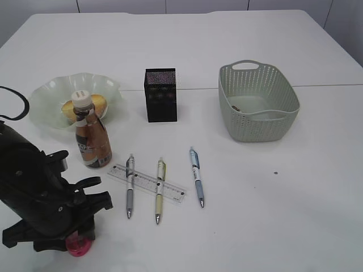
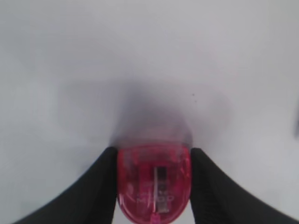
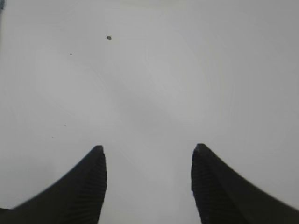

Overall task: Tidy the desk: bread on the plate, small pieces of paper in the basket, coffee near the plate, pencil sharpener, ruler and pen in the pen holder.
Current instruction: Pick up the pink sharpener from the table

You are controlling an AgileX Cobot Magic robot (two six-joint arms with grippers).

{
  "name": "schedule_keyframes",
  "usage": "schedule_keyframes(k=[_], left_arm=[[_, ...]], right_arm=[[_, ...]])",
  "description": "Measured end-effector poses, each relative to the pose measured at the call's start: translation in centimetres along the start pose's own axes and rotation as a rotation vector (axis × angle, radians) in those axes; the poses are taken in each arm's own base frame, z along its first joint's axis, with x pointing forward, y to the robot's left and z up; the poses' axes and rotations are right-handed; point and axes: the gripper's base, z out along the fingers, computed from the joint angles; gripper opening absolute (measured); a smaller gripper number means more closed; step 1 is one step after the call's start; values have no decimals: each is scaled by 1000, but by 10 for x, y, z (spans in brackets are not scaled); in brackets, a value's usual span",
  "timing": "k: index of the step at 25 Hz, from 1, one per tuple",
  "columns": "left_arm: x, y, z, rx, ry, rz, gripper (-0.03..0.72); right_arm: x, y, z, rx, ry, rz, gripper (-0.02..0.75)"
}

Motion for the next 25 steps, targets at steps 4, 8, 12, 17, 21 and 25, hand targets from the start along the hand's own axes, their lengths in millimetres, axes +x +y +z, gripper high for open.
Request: schedule_keyframes(k=[4,8,12,17,21,25], left_arm=[[0,0,0,-2,1,0,319],[0,0,0,-2,1,0,318],[0,0,0,-2,1,0,316],[0,0,0,-3,2,34,316],[-1,-1,-1,-2,1,236,316],[-1,-1,-12,-7,1,440,316]], right_arm=[[0,0,0,4,0,-2,426],[0,-1,0,14,-1,-7,426],[0,-1,0,16,-1,-8,426],[0,-2,0,18,-1,-9,430],[0,-3,0,31,-2,-15,427],[0,-4,0,39,-3,-19,426]])
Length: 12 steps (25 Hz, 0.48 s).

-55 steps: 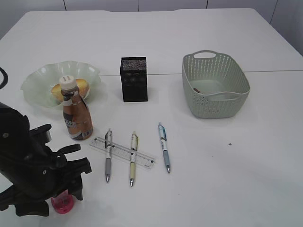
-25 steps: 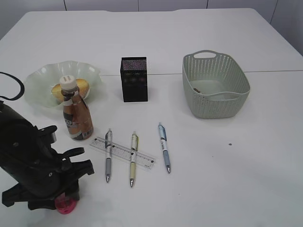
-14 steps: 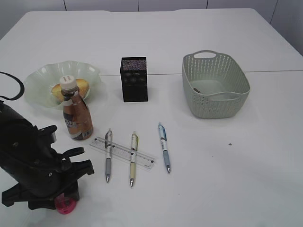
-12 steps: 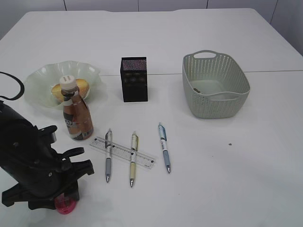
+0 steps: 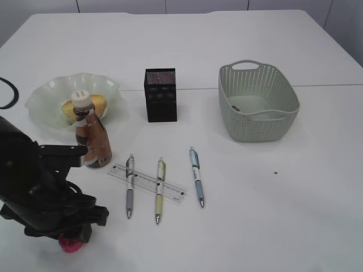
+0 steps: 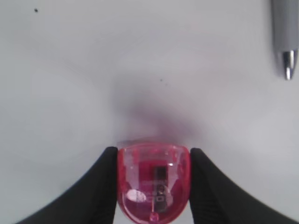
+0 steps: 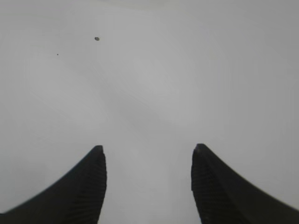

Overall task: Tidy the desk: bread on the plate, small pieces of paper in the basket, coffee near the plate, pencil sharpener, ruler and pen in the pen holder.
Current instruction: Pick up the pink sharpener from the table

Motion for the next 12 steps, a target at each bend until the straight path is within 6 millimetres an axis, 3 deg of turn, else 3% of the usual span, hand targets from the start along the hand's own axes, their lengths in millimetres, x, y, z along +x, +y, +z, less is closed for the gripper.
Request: schedule_keyframes(k=[7,12], left_arm=[[-3,0,-41,49,-111,212,316],[-9,-3,-87,146,-349,304,315]], right_arm=[[0,0,0,1,0,-1,426],[0,0,0,1,0,-1,426]])
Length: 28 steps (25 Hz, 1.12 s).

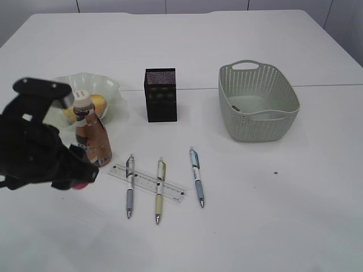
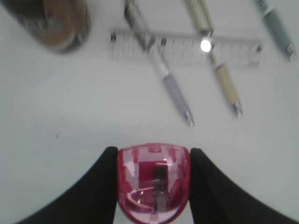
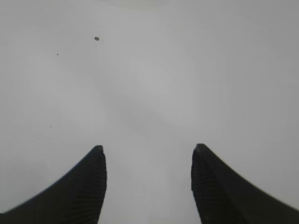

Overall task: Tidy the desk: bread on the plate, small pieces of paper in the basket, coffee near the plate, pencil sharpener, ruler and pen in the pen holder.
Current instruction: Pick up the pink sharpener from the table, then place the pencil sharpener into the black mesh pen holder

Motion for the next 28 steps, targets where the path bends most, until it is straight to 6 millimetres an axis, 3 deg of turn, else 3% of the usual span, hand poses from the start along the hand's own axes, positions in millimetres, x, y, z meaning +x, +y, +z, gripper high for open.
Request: schedule_keyframes(k=[5,11,16,22,28], left_arm=[[-27,-6,-38,71,-353,78,315],[-53,-18,-55,168,-706,199,313],[-73,-18,-37,173,-745,189,311],[-120,-5,-14,131,-786,151,311],[-152,5,16,137,-887,132,311]], right_arm=[[0,0,0,0,0,0,426],[1,0,0,1,9,1,426],[2,1,0,-6,19,7,426],[2,1,0,-13,24,10,426],[3,1,0,-12,31,18,426]])
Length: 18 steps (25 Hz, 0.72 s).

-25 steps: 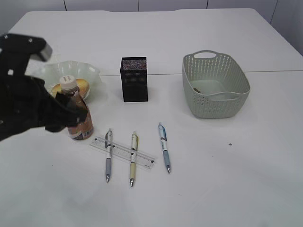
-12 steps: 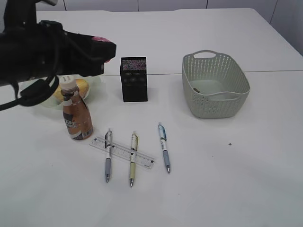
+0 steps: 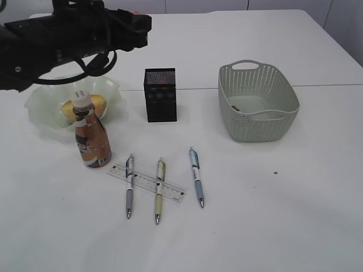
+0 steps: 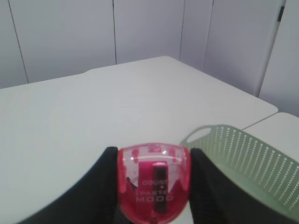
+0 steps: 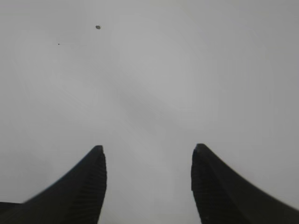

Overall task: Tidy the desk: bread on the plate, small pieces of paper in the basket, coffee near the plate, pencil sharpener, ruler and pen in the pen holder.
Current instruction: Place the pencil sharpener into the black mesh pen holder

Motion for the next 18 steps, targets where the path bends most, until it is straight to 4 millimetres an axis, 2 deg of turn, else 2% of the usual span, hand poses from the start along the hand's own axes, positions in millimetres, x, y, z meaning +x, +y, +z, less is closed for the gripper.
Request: schedule_keyframes(k=[9,18], left_arm=[[36,7,50,18,-9,-9,311],[52,20,85,4,-21,-8,311]], right_arm=[[3,0,0,2,33,27,426],[2,0,0,1,19,27,426]])
